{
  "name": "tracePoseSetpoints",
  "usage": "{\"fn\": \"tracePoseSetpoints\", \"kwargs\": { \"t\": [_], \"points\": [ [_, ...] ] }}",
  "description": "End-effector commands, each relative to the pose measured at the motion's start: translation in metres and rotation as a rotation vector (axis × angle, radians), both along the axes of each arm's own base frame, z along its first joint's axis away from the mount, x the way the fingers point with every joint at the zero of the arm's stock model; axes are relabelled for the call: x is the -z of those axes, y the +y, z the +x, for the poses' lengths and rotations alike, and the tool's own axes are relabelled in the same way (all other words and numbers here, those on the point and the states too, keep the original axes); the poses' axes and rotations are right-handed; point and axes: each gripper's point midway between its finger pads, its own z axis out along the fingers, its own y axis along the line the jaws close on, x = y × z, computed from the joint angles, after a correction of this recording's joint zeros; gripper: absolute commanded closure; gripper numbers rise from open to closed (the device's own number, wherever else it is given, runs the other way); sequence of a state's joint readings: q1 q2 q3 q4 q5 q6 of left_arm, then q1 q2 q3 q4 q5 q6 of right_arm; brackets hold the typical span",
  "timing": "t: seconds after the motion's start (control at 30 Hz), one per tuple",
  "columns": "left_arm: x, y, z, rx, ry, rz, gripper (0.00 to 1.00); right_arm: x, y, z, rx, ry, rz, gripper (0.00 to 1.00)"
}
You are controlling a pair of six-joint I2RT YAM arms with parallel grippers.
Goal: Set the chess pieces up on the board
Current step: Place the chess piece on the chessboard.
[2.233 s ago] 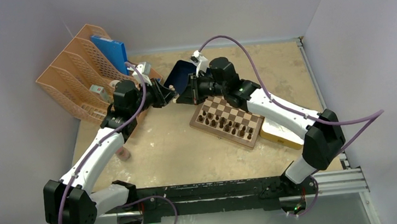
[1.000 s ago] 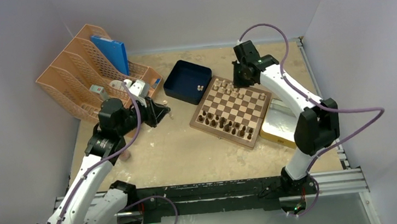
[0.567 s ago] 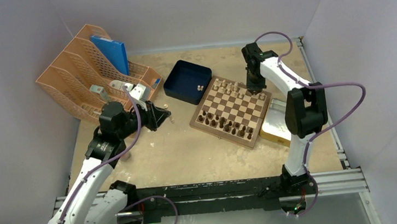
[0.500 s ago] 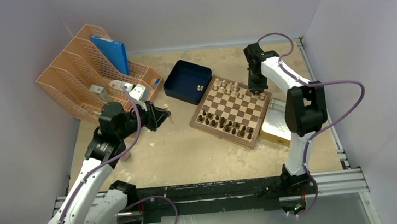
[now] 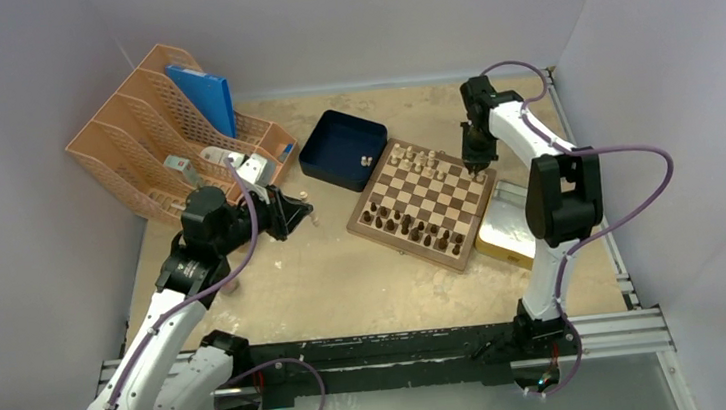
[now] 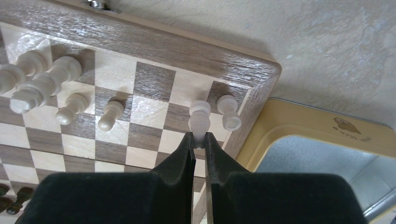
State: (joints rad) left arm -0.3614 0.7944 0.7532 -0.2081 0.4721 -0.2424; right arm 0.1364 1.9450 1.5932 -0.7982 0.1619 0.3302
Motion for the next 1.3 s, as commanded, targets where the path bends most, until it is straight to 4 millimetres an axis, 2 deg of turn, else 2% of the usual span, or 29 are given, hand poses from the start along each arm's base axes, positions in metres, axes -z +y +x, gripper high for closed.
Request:
{"fn": "tracePoseSetpoints", "kwargs": {
  "t": [0.0, 0.37, 0.9, 1.27],
  "points": [
    [-0.005, -0.003, -0.001, 0.018, -0.034, -0.006, 1.00, -0.017, 0.009, 0.010, -0.037, -0.050, 0.054, 1.00],
    [-0.007, -0.002, -0.002, 0.017, -0.044, -0.002, 1.00, -0.009, 0.011, 0.015, -0.041, -0.031, 0.062, 1.00],
    [-0.008, -0.002, -0.002, 0.017, -0.049, -0.003, 1.00, -0.013, 0.007, 0.024, -0.034, -0.051, 0.054, 0.80],
    [-0.009, -0.002, -0.003, 0.018, -0.051, -0.004, 1.00, -0.018, 0.006, 0.030, -0.030, -0.076, 0.045, 0.79]
  ]
}}
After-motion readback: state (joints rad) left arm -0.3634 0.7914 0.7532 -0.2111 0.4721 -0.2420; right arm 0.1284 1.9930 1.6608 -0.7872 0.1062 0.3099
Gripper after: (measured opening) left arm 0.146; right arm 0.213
